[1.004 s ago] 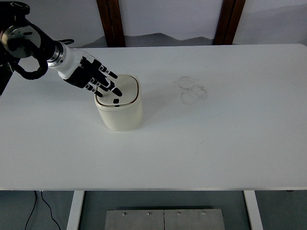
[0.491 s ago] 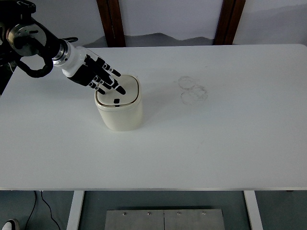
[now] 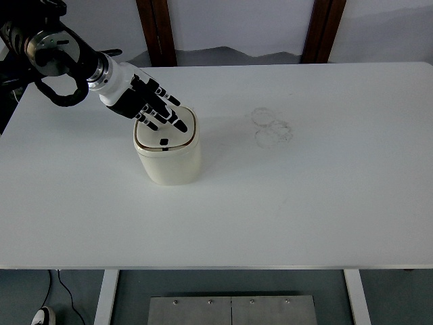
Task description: Close trash bin
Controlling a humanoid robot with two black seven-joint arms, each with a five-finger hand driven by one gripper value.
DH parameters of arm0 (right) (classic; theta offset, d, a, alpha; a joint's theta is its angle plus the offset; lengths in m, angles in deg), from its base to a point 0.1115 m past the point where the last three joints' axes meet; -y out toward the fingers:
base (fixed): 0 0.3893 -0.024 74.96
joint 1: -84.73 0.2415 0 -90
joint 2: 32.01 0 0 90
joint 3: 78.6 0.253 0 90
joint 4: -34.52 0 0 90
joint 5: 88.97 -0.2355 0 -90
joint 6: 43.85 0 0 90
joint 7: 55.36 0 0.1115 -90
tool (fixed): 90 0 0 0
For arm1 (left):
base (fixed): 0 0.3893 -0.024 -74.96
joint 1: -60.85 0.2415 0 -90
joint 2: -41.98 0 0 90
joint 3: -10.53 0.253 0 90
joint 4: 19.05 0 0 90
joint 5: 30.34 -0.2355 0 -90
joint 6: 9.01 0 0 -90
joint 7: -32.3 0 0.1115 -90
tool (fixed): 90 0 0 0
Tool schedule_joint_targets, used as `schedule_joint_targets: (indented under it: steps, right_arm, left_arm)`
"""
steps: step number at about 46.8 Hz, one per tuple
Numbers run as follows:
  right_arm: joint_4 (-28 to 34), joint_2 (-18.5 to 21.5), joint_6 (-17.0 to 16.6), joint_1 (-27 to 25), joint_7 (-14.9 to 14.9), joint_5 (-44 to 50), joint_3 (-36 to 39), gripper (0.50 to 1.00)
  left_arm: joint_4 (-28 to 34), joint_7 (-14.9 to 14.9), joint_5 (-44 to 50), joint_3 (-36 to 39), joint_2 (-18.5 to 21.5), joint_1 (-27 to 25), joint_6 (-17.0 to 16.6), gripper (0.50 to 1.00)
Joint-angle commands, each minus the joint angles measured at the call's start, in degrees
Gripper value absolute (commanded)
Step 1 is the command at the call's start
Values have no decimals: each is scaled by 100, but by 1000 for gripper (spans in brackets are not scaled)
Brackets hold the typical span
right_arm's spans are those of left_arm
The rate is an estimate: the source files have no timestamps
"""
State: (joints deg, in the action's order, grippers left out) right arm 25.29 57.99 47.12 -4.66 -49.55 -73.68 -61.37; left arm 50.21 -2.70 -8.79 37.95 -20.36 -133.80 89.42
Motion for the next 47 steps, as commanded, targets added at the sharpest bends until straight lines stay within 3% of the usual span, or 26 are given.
schedule_joint_targets:
  steps: [1,47]
  right_arm:
    - [0,0,-1,0,0,0,0,995]
    - [0,0,-1,0,0,0,0,995]
  left_arm:
    - [1,-1,-2,1,-6,15,0,1000]
    - [1,-1,-2,1,30,138,-70,1000]
